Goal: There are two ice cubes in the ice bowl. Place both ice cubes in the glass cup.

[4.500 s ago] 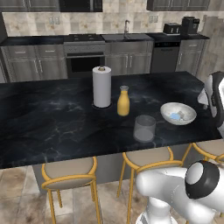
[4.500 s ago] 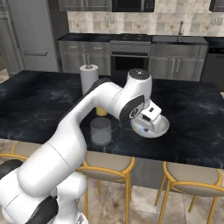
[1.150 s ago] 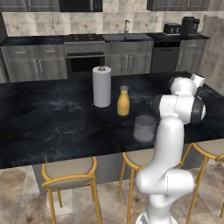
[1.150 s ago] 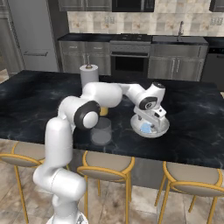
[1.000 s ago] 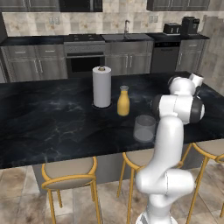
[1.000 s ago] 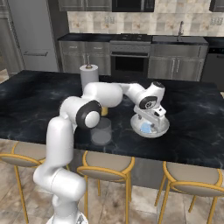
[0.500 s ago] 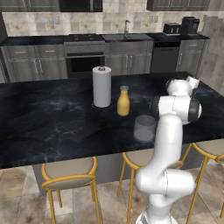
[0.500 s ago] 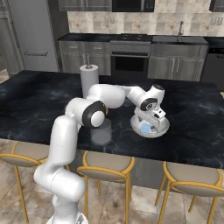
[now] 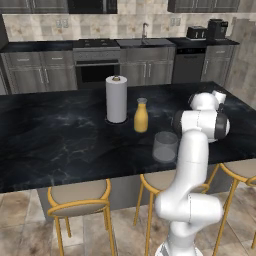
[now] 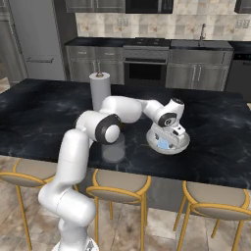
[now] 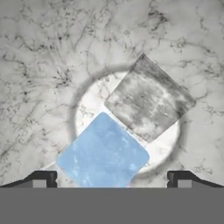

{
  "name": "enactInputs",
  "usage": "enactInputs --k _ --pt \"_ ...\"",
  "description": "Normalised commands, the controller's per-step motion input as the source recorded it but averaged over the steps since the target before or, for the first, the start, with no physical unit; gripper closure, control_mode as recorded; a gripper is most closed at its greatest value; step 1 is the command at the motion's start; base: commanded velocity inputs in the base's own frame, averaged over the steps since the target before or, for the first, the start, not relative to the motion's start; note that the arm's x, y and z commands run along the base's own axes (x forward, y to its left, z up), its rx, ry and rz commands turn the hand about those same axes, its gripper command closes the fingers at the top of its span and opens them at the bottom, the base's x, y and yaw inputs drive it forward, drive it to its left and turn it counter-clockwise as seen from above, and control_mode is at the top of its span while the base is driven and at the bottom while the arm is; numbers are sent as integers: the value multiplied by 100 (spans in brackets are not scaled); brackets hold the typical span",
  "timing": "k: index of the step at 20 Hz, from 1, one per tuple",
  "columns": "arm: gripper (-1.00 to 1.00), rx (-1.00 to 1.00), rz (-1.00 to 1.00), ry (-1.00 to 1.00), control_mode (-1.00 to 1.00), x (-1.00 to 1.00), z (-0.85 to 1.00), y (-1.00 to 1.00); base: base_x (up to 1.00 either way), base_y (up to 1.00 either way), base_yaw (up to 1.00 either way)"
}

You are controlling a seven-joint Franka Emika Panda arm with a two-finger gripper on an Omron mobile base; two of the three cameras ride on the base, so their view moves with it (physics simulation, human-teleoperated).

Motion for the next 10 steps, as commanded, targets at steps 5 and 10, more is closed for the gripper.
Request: enactInputs --k 5,10 --pt "-100 0 0 1 -100 0 -13 0 0 0 0" --pt "-100 0 1 2 -100 0 -24 0 0 0 0"
